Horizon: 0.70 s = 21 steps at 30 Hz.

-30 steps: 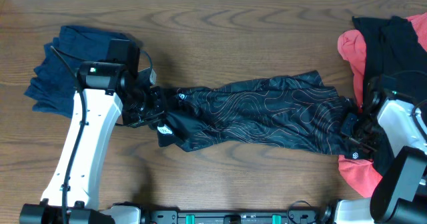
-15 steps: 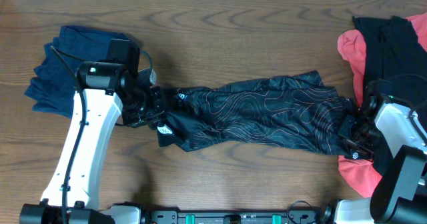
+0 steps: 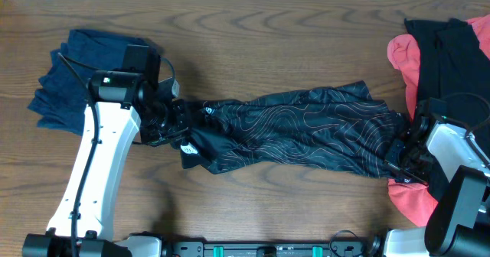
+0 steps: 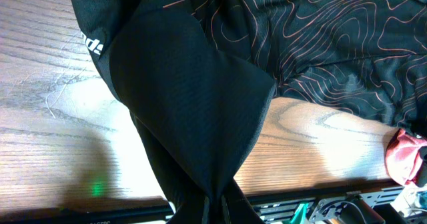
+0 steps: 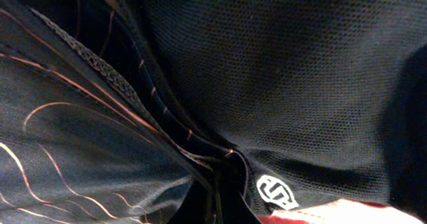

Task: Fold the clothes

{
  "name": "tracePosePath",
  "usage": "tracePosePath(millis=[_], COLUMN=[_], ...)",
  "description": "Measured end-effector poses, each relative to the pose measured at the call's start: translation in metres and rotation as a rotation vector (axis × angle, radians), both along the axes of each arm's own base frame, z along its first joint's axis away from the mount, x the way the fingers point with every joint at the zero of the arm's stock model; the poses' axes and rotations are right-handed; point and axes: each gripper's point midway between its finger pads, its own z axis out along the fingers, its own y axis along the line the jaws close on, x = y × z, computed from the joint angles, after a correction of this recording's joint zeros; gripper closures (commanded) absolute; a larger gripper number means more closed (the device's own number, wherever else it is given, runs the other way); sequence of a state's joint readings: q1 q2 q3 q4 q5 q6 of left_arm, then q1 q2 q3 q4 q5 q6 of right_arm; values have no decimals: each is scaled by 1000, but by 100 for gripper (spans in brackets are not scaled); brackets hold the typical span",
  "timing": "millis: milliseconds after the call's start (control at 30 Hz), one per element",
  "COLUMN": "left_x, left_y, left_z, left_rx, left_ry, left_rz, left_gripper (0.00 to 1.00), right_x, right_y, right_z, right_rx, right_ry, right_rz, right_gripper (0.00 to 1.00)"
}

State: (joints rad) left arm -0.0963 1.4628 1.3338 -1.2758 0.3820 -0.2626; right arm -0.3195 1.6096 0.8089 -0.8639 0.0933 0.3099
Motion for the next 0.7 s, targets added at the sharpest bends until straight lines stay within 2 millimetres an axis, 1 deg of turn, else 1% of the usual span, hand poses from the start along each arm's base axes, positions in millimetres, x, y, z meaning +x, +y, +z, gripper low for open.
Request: tracePosePath(millis=[100, 133, 200, 300, 367, 400, 467, 500, 533, 600, 700], left_x=[0, 1, 3, 5, 10, 15, 25, 31, 35, 41, 43], left_y=[0, 0, 0, 0, -1, -1, 0, 1, 4, 11, 24], left_z=[0, 0, 0, 2, 9, 17, 34, 46, 58, 83, 131], left_rx=[0, 0, -1, -2, -4, -6, -11, -14, -17, -18, -18], left_ry=[-2, -4, -13, -25, -48, -74, -135, -174, -217, -300, -455], left_rz=[0, 0, 0, -3, -6, -7, -3, 3, 12, 33, 76], left_gripper=[94, 94, 94, 94, 94, 94, 94, 94, 94, 94, 94], right_x=[0, 4, 21, 61, 90, 102, 118, 124, 130, 136, 135], right_y=[5, 6, 8, 10, 14, 15, 17, 18, 17, 17, 15], right_z=[4, 8, 24, 62, 101, 122, 163, 185, 210, 253, 314], right_rx=[31, 40, 71, 119, 153, 164, 168, 161, 146, 110, 43], right_ry=[7, -2, -50, -185, -303, -360, -460, -513, -571, -673, -821], right_rz=[-4, -5, -2, 31, 71, 92, 128, 147, 166, 196, 228], right_gripper=[99, 99, 99, 99, 99, 99, 99, 99, 99, 99, 99])
